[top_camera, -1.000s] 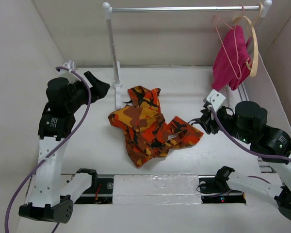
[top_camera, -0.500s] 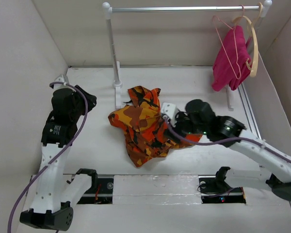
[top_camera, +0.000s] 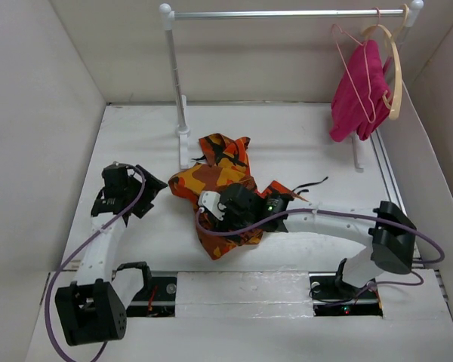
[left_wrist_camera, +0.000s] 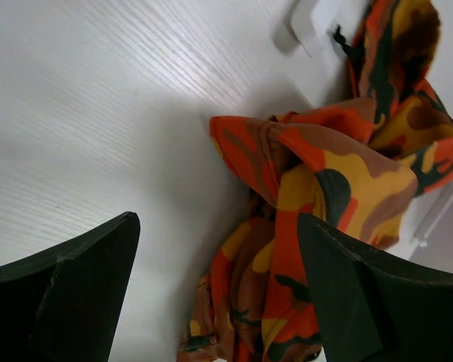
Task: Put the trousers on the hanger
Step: Flatten out the trousers at the center of the board.
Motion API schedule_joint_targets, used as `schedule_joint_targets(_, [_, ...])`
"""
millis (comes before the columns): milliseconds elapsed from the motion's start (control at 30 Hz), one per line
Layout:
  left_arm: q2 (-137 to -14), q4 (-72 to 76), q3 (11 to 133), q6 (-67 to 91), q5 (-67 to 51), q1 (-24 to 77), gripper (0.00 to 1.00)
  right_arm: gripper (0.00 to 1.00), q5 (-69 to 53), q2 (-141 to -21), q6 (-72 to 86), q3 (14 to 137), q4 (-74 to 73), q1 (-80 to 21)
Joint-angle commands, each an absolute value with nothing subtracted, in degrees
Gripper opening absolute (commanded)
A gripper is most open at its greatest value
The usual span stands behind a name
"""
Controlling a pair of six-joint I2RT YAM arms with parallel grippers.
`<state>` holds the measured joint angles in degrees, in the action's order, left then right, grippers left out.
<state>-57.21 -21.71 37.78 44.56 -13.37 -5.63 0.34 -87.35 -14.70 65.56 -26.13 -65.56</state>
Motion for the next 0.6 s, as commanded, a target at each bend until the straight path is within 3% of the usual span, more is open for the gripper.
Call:
schedule_joint_targets(0, [-52.22,-17.31,35.52,45.44,-18.54,-5.63,0.81,0.77,6.76,-88.5,-12.57,65.3,-20.83,-65.39])
schedule_joint_targets(100, [-49.49,-17.14,32.35,47.01,-19.16,-1.51,0.77,0.72,10.45,-92.8,-11.96,67.14,-23.64,-65.39])
schedule_joint_targets(133, [-49.05,-17.05,30.69,48.76,-19.07,1.46,0.76,0.62,11.5,-93.51,-11.69,67.5,-23.99,-65.39])
schedule_joint_targets(167, [-47.48,-17.05,29.89,49.65,-18.81,2.8,0.75,0.43,13.6,-93.95,-11.08,67.85,-24.26,-65.39])
schedule_joint_targets(200, [-45.89,-17.83,28.23,51.05,-17.42,4.38,0.74,0.07,15.45,-92.82,-10.29,68.81,-25.82,-65.39])
schedule_joint_targets(233, [-45.88,-18.02,27.34,51.06,-17.4,4.39,0.74,0.0,15.47,-92.81,-10.28,68.82,-25.84,-65.39])
schedule_joint_targets(567, [-44.56,-12.22,24.26,50.36,-22.75,4.39,0.74,0.0,25.83,-75.86,-17.83,88.93,-46.38,-56.44])
